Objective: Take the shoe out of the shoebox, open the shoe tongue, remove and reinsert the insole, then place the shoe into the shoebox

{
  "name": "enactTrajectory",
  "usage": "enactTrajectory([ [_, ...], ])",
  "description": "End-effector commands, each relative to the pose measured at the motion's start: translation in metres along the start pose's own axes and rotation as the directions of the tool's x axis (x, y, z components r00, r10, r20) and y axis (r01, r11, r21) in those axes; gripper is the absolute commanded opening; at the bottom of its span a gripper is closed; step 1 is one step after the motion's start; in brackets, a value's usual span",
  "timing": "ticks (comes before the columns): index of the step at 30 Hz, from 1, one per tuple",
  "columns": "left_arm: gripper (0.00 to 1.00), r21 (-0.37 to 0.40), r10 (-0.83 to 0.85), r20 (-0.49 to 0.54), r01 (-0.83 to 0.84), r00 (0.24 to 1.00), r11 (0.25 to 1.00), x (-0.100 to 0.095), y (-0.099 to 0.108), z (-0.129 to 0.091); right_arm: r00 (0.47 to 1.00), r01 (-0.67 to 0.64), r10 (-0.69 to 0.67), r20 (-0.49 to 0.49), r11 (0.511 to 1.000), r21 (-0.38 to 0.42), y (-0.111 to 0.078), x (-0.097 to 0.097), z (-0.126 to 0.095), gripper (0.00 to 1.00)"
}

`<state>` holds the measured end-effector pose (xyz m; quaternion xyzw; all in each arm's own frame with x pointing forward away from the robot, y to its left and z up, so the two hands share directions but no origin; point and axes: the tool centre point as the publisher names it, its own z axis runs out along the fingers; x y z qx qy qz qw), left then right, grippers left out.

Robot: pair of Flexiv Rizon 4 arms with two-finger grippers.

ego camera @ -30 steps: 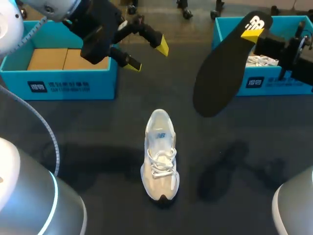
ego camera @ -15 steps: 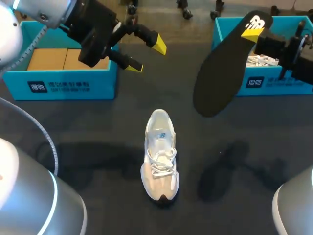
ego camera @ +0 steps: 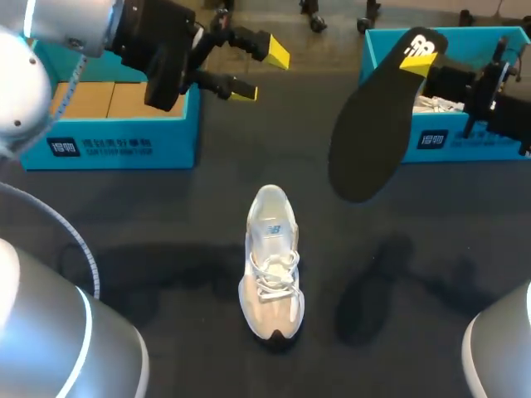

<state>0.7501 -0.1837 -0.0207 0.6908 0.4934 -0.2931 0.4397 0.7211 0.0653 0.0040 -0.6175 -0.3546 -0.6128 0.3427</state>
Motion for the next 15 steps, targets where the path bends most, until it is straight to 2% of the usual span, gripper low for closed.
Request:
enactTrajectory([
  [1,1.0,-0.063,-0.011,0.098,0.017,0.995,0.998,0.008,-0.016,0.002,0.999,-0.015,0.013,0.031,0.997,0.081,0.018,0.006,0.02,0.0],
  [6,1.0,-0.081,-0.05,0.128,0.061,0.991,0.995,0.013,-0.023,0.009,0.996,-0.058,0.048,0.07,0.987,0.152,0.027,0.001,0.029,0.0],
  [9,1.0,-0.093,-0.083,0.153,0.098,0.985,0.991,0.016,-0.026,0.012,0.993,-0.091,0.073,0.089,0.972,0.218,0.028,-0.001,0.041,0.0],
  [12,1.0,-0.108,-0.114,0.195,0.137,0.974,0.985,0.011,-0.024,0.013,0.988,-0.108,0.073,0.135,0.956,0.272,0.026,-0.003,0.052,0.0],
  [15,1.0,-0.137,-0.153,0.244,0.19,0.958,0.972,0.005,-0.019,0.014,0.986,-0.139,0.103,0.133,0.943,0.303,0.024,-0.008,0.062,0.0],
])
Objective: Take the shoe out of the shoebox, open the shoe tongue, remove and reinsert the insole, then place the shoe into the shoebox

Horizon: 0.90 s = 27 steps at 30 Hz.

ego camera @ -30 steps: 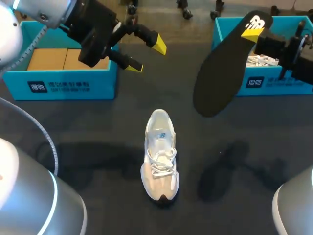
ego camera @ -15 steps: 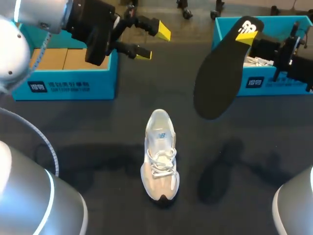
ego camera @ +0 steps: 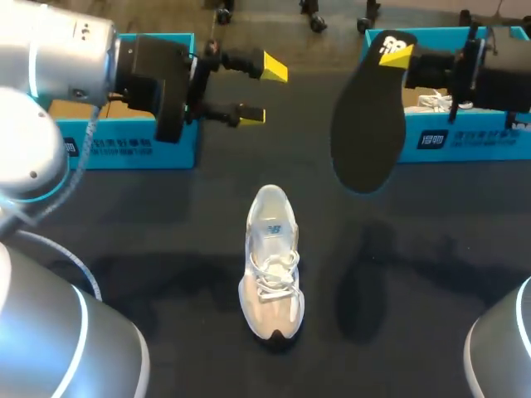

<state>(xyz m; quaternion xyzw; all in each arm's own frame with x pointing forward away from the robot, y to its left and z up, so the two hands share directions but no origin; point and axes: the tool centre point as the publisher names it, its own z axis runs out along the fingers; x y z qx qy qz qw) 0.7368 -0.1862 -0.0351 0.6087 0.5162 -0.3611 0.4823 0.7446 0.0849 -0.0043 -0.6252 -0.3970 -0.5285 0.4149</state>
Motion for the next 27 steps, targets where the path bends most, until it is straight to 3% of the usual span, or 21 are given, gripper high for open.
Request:
enactTrajectory([
  [1,1.0,-0.084,-0.036,0.093,0.044,0.995,0.996,-0.003,-0.001,0.007,0.999,-0.028,0.024,0.036,0.991,0.132,0.02,0.003,0.033,0.0],
  [10,1.0,-0.1,-0.045,0.153,0.061,0.987,0.993,-0.017,0.003,0.021,0.995,-0.081,0.068,0.07,0.975,0.205,0.02,-0.011,0.061,0.0],
  [21,0.95,-0.04,-0.072,0.185,0.08,0.98,0.996,-0.018,-0.001,0.042,0.996,-0.077,0.066,0.055,0.973,0.217,0.018,-0.012,0.081,0.0],
  [22,0.89,-0.045,-0.064,0.18,0.074,0.982,0.996,-0.018,-0.002,0.043,0.996,-0.078,0.067,0.055,0.973,0.217,0.017,-0.013,0.083,0.0],
  [25,0.56,-0.042,-0.072,0.188,0.082,0.98,0.996,-0.017,-0.001,0.048,0.996,-0.079,0.068,0.059,0.973,0.217,0.017,-0.014,0.085,0.0],
  [27,0.45,-0.041,-0.072,0.192,0.082,0.979,0.996,-0.016,-0.001,0.051,0.996,-0.079,0.069,0.057,0.974,0.211,0.017,-0.015,0.087,0.0],
])
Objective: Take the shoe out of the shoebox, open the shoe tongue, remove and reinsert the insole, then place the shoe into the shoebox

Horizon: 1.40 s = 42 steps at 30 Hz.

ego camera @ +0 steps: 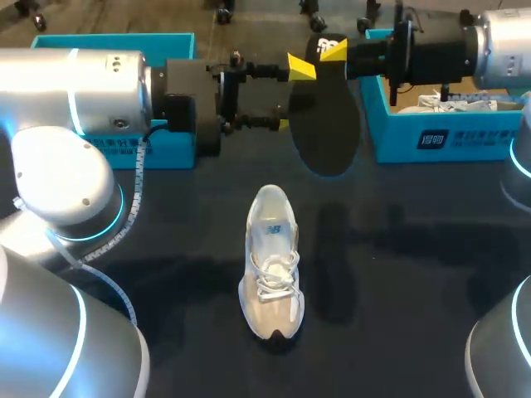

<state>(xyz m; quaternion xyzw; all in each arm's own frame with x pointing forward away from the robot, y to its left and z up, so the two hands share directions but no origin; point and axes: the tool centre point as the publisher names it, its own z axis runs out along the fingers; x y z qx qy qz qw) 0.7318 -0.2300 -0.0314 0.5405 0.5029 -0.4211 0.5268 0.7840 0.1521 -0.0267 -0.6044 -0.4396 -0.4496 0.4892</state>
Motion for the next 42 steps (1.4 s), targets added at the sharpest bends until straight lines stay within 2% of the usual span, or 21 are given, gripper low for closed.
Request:
enactTrajectory([
  [1,0.45,0.0,0.003,0.013,-0.003,1.0,1.0,0.002,0.002,0.011,1.0,0.001,-0.001,-0.006,1.0,-0.007,0.003,-0.001,0.01,0.0],
  [6,0.38,0.007,0.013,0.019,-0.013,1.0,1.0,0.001,0.001,0.016,1.0,0.001,-0.001,-0.015,1.0,-0.006,-0.003,-0.002,0.014,0.0],
  [10,0.22,0.01,0.018,0.019,-0.018,1.0,1.0,0.003,-0.001,0.015,1.0,-0.005,0.004,-0.018,1.0,-0.009,-0.005,-0.004,0.014,0.0],
  [12,0.02,0.013,0.015,0.016,-0.015,1.0,1.0,0.005,-0.002,0.014,1.0,-0.006,0.006,-0.02,1.0,-0.011,-0.007,-0.004,0.013,0.0],
  [17,0.0,0.015,-0.007,0.017,0.006,1.0,1.0,0.008,-0.003,0.012,1.0,-0.008,0.008,-0.028,1.0,-0.021,-0.009,-0.007,0.013,0.0],
  [18,0.0,0.017,-0.011,0.02,0.011,1.0,1.0,0.008,-0.003,0.012,1.0,-0.007,0.006,-0.03,0.999,-0.049,-0.008,-0.007,0.013,0.0],
  [19,0.0,0.018,-0.018,0.024,0.017,1.0,1.0,0.007,-0.004,0.012,1.0,0.002,-0.003,-0.015,0.999,-0.05,-0.007,-0.007,0.013,0.03],
  [20,0.0,0.019,-0.019,0.025,0.019,0.999,1.0,0.007,-0.004,0.012,1.0,0.003,-0.004,-0.016,0.999,-0.046,-0.007,-0.007,0.012,0.42],
  [21,0.0,0.021,-0.02,0.027,0.019,0.999,1.0,0.006,-0.005,0.011,0.999,0.02,-0.022,-0.024,0.998,-0.066,-0.008,-0.006,0.012,1.0],
  [28,0.0,0.048,-0.045,0.038,0.043,0.998,0.998,0.0,-0.007,0.005,0.99,0.136,-0.142,-0.024,0.979,-0.149,-0.021,-0.015,-0.008,1.0],
  [39,0.0,0.103,-0.095,0.062,0.088,0.994,0.991,-0.006,-0.008,-0.009,0.963,0.253,-0.263,-0.057,0.957,-0.142,-0.055,-0.026,-0.04,1.0],
  [42,0.0,0.099,-0.106,0.062,0.099,0.992,0.99,-0.005,-0.009,-0.013,0.955,0.288,-0.294,-0.043,0.951,-0.109,-0.063,-0.03,-0.052,1.0],
])
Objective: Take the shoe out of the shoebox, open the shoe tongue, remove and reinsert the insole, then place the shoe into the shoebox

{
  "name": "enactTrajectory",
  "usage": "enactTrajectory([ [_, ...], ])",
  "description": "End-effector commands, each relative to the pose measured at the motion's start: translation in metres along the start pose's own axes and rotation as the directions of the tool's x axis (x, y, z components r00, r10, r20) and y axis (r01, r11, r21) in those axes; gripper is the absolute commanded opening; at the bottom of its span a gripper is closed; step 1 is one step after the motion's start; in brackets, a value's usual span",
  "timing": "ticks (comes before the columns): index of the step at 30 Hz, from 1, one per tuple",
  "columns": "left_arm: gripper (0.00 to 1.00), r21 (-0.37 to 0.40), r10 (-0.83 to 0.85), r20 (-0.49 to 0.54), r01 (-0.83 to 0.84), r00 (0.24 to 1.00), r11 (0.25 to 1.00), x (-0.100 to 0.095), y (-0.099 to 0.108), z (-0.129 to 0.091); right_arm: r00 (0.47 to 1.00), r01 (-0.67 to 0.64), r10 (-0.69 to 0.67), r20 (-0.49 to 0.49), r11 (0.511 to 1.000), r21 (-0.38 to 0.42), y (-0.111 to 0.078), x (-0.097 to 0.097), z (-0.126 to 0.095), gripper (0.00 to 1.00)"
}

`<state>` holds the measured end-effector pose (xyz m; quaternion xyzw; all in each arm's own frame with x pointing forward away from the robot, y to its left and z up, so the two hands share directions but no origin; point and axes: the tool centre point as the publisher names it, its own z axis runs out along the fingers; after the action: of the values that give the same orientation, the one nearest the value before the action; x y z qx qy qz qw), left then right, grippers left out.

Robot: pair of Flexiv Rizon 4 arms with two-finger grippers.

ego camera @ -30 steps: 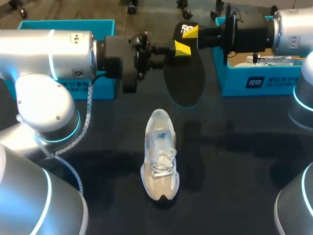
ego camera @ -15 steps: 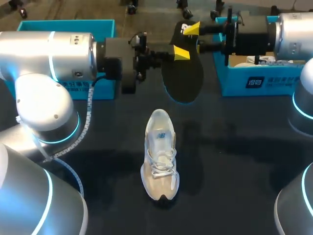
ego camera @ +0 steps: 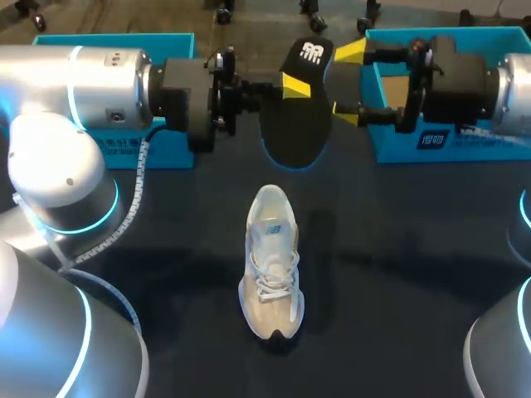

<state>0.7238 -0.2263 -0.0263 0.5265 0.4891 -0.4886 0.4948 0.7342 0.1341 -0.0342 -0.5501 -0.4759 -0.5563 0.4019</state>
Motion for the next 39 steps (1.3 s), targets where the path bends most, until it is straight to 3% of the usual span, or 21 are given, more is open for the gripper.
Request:
enactTrajectory([
  [1,0.0,-0.009,-0.021,0.007,0.021,1.0,1.0,0.001,-0.002,-0.01,1.0,0.024,-0.024,0.011,1.0,0.019,-0.019,-0.004,-0.037,1.0],
  [8,0.0,-0.029,-0.047,0.031,0.048,0.998,0.998,-0.005,-0.003,-0.013,0.999,0.043,-0.044,0.029,0.998,0.038,-0.031,-0.002,-0.067,1.0],
  [14,0.0,-0.007,-0.048,0.035,0.049,0.998,0.999,-0.008,-0.01,-0.017,0.999,0.025,-0.023,-0.028,0.996,0.08,-0.038,0.003,-0.086,1.0],
  [32,0.0,-0.015,-0.035,0.034,0.036,0.999,0.999,-0.008,-0.01,-0.016,0.999,0.025,-0.023,-0.028,0.996,0.08,-0.038,0.003,-0.086,1.0],
  [35,0.0,-0.014,-0.296,-0.063,0.296,0.953,0.955,-0.013,-0.022,-0.015,0.999,0.025,-0.023,-0.028,0.996,0.08,-0.038,0.003,-0.086,1.0],
  [39,0.0,-0.012,-0.429,-0.127,0.431,0.894,0.902,-0.018,-0.03,-0.013,0.999,0.025,-0.023,-0.028,0.996,0.08,-0.038,0.003,-0.086,1.0],
])
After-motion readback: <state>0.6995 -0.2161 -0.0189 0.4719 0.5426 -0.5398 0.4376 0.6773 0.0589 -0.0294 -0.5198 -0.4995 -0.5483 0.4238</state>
